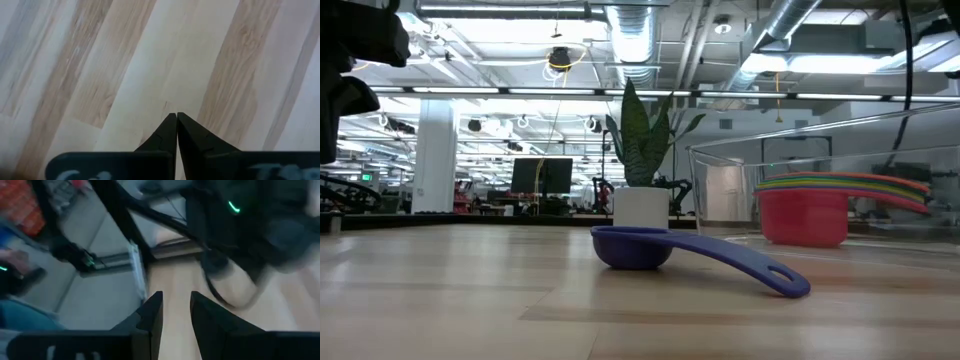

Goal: Nest measuring cups in basket
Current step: Stack the violet measuring cup on top of the orange measuring cup

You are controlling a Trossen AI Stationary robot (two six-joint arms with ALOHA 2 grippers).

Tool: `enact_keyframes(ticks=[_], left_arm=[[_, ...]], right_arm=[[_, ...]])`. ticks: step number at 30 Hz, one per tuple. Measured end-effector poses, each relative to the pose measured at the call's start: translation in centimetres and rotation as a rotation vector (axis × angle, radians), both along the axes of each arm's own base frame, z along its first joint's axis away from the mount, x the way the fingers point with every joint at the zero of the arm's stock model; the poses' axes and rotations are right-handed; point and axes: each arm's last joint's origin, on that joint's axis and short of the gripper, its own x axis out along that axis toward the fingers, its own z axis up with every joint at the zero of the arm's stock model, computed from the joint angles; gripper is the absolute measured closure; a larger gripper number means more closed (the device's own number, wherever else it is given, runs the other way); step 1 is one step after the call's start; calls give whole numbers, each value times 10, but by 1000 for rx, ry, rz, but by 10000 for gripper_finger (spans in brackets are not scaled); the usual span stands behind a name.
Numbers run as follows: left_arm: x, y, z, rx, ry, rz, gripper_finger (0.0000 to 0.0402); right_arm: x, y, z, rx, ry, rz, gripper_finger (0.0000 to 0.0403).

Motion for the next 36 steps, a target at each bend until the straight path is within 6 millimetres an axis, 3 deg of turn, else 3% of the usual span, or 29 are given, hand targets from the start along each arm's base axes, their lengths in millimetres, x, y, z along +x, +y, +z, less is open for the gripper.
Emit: enact_keyframes(ticks=[4,12,17,20,26,31,36], left_arm=[[0,0,0,14,-5,-10,401],[0,1,0,30,-8,-17,401],[0,1,0,32,-10,-17,401],[0,1,0,32,-10,-17,401],[0,1,0,29,-16,-16,401],[1,1,0,35,-19,-18,401],[1,1,1,54,-39,-4,401]], right_arm=[[5,-2,-13,-24,48,-8,281],[9,15,-88,-128,376,5,281],[1,17,-119,-122,595,-68,281],[-9,17,-125,-126,702,-173,281],[-18,26,-129,-117,734,-330,281],[-24,32,-132,16,757,-545,281],[-28,40,-132,266,752,-800,281]])
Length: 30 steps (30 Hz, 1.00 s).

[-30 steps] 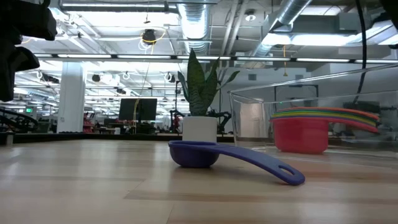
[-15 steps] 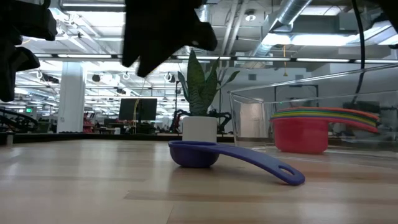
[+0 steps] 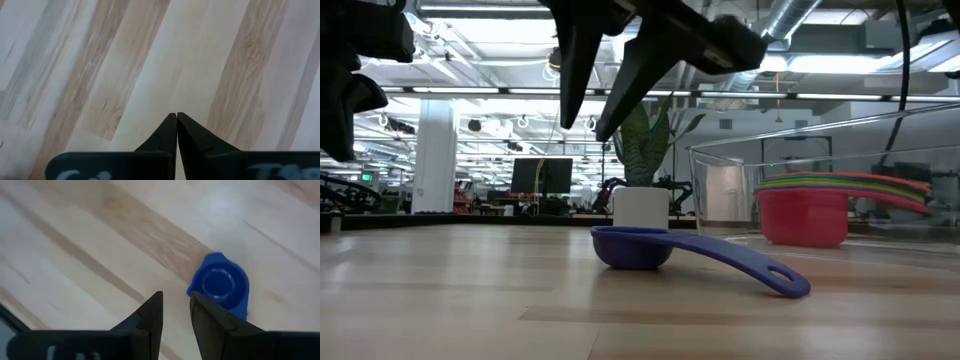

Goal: Nest measuring cups in basket
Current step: Stack the violet measuring cup on top of the orange measuring cup

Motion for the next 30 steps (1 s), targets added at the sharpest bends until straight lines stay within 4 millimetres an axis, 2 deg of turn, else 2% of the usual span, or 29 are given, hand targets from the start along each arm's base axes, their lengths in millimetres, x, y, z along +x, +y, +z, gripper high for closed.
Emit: enact_keyframes(ticks=[4,11,22,25,30], left_arm=[[0,0,0,1,-2,0,401],[0,0,0,14,-13,5,401],[1,1,0,37,-31,10,401],[1,1,1,37,-31,9,401],[1,1,1,38,-32,10,401]], right_arm=[[-1,3,0,27,-11,-54,281],[-2,4,-10,-16,8,-1,281],[5,1,-28,-195,43,245,281],[3,7,-36,-222,73,309,281],[-4,17,-36,-317,92,410,281]])
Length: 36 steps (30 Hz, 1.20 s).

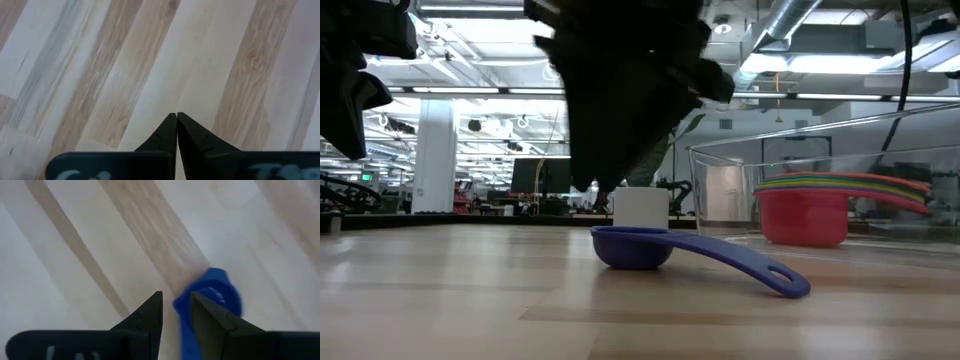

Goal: Nest measuring cups in basket
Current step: Stack the violet measuring cup on top of the orange measuring cup

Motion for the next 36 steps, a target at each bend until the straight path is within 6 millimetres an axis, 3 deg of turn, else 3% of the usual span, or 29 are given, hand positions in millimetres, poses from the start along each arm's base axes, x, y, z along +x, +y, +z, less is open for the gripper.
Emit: enact_keyframes(ticks=[14,36], left_arm=[[1,1,1,33,-30,15,401],[1,2,1,68,-61,27,401]], right_arm=[[-22,32,0,-189,67,275,281],[-11,17,-3,-192,67,276,281]])
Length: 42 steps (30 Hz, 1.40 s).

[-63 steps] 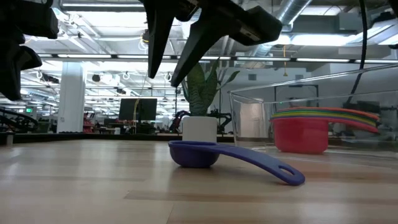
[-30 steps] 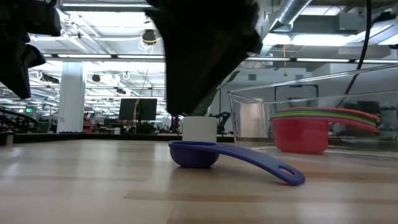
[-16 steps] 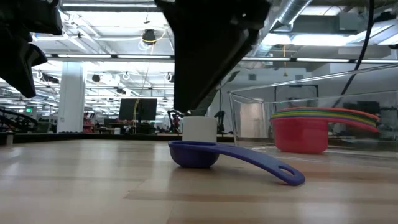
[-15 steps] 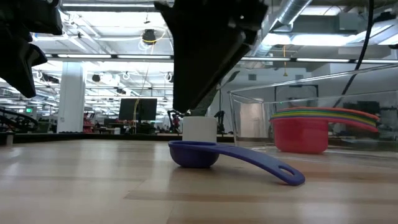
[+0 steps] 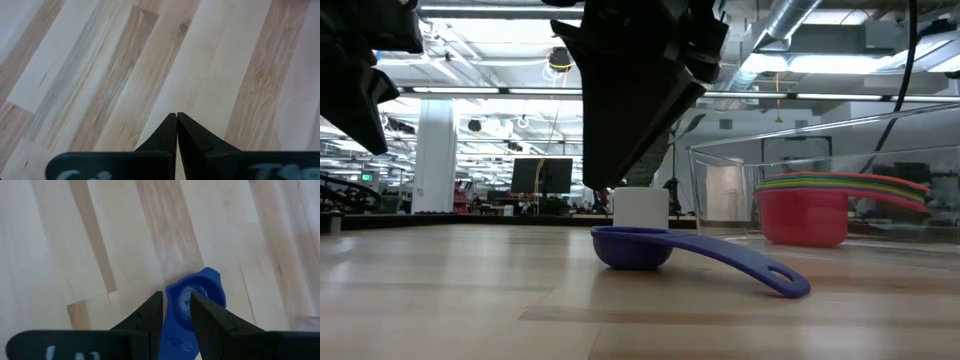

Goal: Nest measuring cups in basket
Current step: Stack the violet measuring cup on top of the orange measuring cup

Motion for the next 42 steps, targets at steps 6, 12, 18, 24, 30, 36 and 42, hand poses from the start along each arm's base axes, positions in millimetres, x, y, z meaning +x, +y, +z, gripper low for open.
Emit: enact_keyframes(ticks=[6,12,18,24,30,36,42], left_arm=[[0,0,0,0,0,0,401],[0,0,0,0,0,0,401],[0,0,0,0,0,0,401],[0,0,0,0,0,0,402],[0,0,0,1,0,0,401],[0,0,0,1,-1,0,401],[0,1,0,21,-17,7,401]], right_arm=[[0,0,0,-13,12,32,281],[0,0,0,-14,13,33,281],[0,0,0,-12,11,32,281],[2,1,-10,2,12,-13,281],[4,2,-17,9,3,-19,281],[4,2,-16,8,5,-20,281],[5,3,-25,4,22,-21,281]])
